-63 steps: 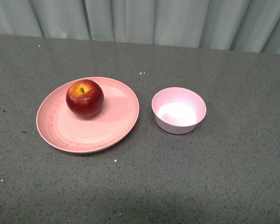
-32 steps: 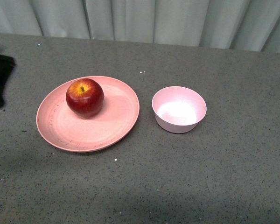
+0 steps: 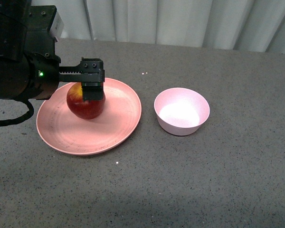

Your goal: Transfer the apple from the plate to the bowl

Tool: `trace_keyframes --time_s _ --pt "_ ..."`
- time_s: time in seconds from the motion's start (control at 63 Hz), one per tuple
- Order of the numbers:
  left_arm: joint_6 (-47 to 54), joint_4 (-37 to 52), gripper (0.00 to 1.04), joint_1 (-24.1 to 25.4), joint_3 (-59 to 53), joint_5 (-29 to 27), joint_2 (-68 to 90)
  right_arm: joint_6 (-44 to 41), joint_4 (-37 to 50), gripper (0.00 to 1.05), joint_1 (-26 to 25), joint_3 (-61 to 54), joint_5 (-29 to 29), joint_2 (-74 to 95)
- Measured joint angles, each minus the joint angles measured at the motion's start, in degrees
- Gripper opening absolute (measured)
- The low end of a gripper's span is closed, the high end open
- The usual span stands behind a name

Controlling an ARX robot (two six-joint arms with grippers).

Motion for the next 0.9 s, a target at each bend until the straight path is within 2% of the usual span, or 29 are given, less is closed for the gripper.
trace_keyframes --time_s 0.381,0.825,0.905 --pt "0.79 -5.01 0.98 0.15 8.5 0.28 7.39 0.0 0.0 0.95 0.0 -0.02 0.0 0.0" --pt "1.11 -7.32 0.98 0.46 12.22 0.17 11.45 0.0 0.0 0.95 0.0 -0.02 0.0 0.0" --pt "1.14 -7.34 0.88 0.46 12.24 0.17 11.63 0.0 0.0 0.95 0.0 -0.02 0.0 0.0"
